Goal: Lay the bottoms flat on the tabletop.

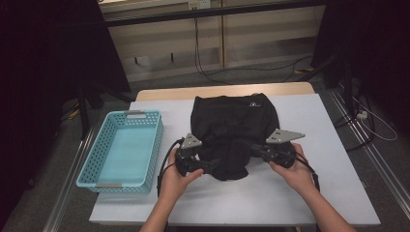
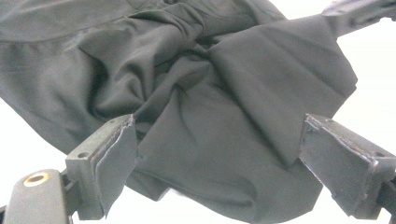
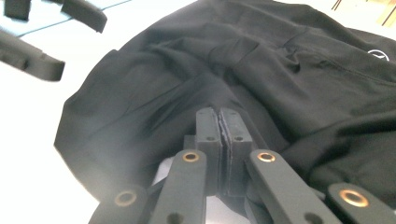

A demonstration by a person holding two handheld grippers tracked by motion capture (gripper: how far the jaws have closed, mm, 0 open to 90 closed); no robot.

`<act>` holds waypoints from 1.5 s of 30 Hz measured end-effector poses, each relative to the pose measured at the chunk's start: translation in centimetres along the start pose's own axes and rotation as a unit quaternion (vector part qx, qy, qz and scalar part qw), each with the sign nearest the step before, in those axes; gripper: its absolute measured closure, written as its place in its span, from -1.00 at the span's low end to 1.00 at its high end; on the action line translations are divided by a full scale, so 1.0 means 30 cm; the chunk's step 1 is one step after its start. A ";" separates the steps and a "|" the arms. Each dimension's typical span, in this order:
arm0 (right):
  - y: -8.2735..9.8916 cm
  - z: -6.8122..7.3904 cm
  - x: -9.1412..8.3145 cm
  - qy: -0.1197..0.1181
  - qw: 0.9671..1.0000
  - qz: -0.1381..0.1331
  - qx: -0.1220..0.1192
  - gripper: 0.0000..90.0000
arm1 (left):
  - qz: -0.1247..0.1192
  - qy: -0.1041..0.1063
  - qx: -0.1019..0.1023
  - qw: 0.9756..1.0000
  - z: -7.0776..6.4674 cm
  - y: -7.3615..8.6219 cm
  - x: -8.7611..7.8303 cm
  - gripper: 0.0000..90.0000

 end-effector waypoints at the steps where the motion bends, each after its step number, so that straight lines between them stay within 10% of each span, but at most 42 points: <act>1: -0.006 -0.005 0.012 -0.001 1.000 0.000 0.004 0.95 | 0.000 0.001 0.000 1.000 -0.001 0.001 0.003 -0.73; 9: -0.034 0.000 0.101 0.002 1.000 0.011 0.003 0.95 | 0.007 0.020 0.012 1.000 -0.042 0.012 0.030 -0.72; 31: -0.038 -0.021 0.064 0.002 0.999 -0.017 0.039 0.94 | 0.031 0.040 0.081 0.995 -0.166 -0.005 0.146 -0.09; 45: -0.033 -0.014 0.045 -0.009 0.999 -0.018 0.042 0.94 | 0.057 0.045 0.085 0.994 -0.168 -0.006 0.151 0.87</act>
Point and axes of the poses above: each handheld gripper's, and its own axes: x roughly forward along the jaws, y roughly out of its underside, z roughly to its left, the point moved 6 cm from there along x, roughly forward along the jaws, and after that the axes turned 15 degrees about z, right-handed, at the moved point
